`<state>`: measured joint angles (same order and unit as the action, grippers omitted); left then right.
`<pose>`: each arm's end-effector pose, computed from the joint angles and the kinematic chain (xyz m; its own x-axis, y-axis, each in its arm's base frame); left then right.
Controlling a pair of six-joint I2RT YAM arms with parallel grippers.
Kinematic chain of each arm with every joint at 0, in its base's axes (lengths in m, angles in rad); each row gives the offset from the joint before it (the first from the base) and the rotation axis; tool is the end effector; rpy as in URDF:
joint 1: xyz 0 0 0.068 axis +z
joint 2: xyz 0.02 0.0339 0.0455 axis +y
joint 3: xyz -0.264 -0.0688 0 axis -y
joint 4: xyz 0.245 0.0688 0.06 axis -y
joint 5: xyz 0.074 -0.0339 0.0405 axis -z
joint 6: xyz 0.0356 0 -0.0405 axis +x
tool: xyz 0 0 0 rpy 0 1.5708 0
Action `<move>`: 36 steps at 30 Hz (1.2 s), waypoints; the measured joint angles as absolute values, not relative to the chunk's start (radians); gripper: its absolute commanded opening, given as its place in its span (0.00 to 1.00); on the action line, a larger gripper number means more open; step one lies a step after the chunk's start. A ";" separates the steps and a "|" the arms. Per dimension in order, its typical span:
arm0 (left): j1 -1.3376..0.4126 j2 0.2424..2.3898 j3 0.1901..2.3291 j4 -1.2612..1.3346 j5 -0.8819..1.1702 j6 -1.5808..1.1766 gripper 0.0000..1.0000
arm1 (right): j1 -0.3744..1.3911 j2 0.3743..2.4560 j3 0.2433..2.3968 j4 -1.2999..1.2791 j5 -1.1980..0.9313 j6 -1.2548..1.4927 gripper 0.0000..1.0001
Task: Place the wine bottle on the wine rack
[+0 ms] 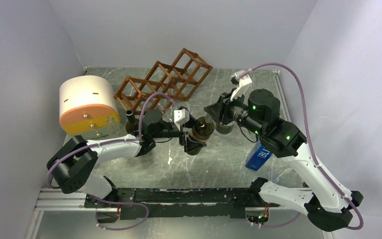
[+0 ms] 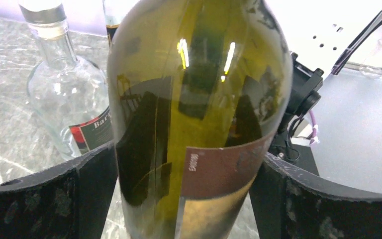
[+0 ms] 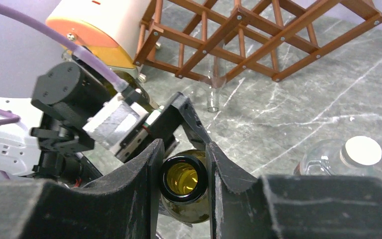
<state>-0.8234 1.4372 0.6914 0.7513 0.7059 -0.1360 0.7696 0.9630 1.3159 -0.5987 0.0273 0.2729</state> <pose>0.1915 -0.2406 0.2535 -0.1318 -0.0096 -0.9912 0.9904 0.0406 -0.1320 0.1333 0.1278 0.4445 -0.3506 0.0354 -0.9358 -0.6044 0.7547 0.2550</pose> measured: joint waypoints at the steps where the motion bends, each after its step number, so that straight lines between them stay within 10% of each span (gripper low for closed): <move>1: -0.824 1.455 0.691 0.788 0.713 -0.157 0.89 | 0.770 0.963 1.316 -0.592 0.024 0.275 0.00; 6: -0.829 1.489 0.661 0.935 0.727 -0.202 0.42 | 0.769 0.956 1.316 -0.578 0.018 0.286 0.00; 9: -0.832 1.470 0.656 0.922 0.697 -0.173 0.08 | 0.769 0.949 1.318 -0.581 0.014 0.290 0.40; 16: -0.832 1.403 0.746 0.651 0.645 0.093 0.07 | 0.769 0.928 1.412 -0.645 -0.001 0.276 0.75; 36: -0.894 1.300 1.039 0.142 0.209 1.106 0.07 | 0.769 1.042 1.622 -0.992 0.057 0.194 0.78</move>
